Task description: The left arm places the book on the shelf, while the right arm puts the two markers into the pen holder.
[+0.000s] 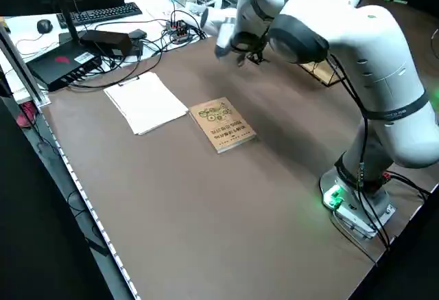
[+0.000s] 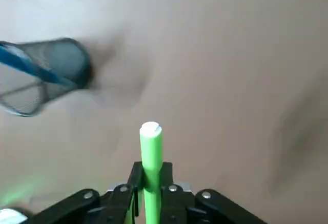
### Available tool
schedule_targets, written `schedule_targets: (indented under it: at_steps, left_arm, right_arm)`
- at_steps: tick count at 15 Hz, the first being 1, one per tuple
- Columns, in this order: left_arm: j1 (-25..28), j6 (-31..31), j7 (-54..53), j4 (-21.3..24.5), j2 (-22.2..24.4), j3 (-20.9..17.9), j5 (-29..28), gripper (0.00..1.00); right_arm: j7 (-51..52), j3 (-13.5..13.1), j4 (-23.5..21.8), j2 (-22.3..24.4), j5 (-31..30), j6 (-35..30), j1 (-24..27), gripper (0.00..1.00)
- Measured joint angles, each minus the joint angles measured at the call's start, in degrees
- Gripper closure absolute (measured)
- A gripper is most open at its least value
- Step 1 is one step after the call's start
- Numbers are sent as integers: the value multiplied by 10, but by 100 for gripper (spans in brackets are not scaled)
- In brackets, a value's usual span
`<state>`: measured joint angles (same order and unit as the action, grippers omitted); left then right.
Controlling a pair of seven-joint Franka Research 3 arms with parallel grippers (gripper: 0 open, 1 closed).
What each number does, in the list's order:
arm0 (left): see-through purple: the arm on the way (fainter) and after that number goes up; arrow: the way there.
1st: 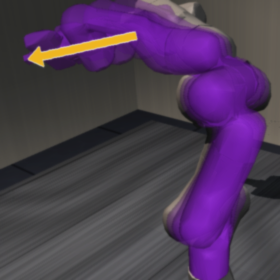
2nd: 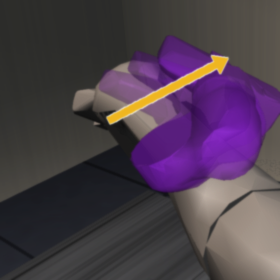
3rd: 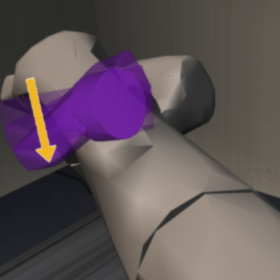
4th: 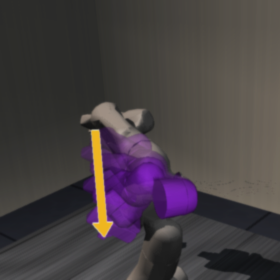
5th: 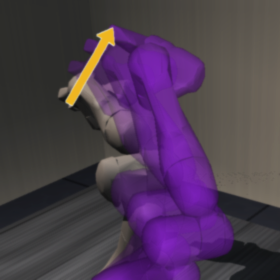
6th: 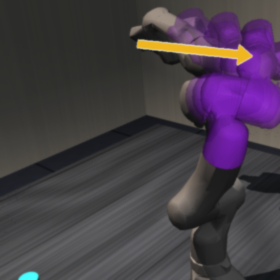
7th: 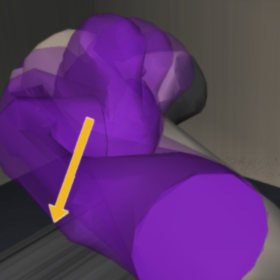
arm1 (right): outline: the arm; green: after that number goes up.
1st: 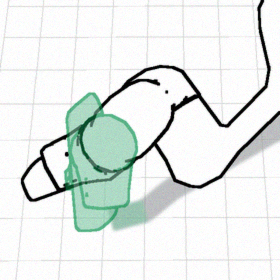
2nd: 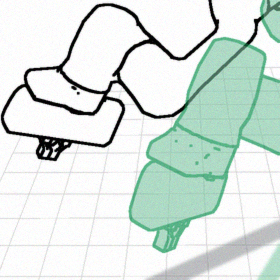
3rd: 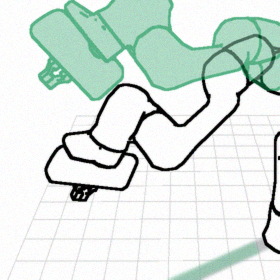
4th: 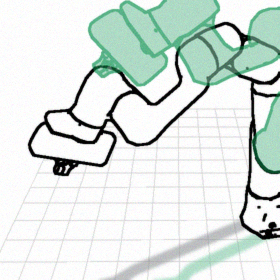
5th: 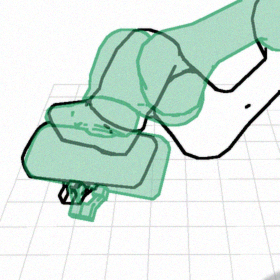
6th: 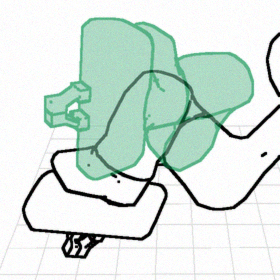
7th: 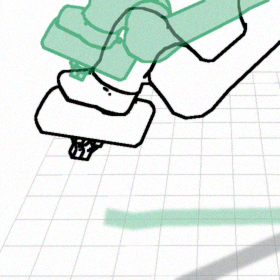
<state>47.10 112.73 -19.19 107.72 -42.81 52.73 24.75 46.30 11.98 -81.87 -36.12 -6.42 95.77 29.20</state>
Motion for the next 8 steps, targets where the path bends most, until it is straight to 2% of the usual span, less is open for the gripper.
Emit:
schedule_targets:
  at_steps: [2, 5, 8]
  left_arm:
    - [10, -77, 58, -43, 0, 0, -95, 0]
    - [11, -205, 136, -127, 2, 3, -221, 0]
    - [10, -293, 189, -178, 8, 23, -310, 0]
  right_arm:
    - [50, 21, 0, 14, 32, -30, 1, 82]
    - [153, 23, 0, 35, 155, -89, 31, 82]
    - [225, 23, -4, 37, 235, -122, 67, 82]
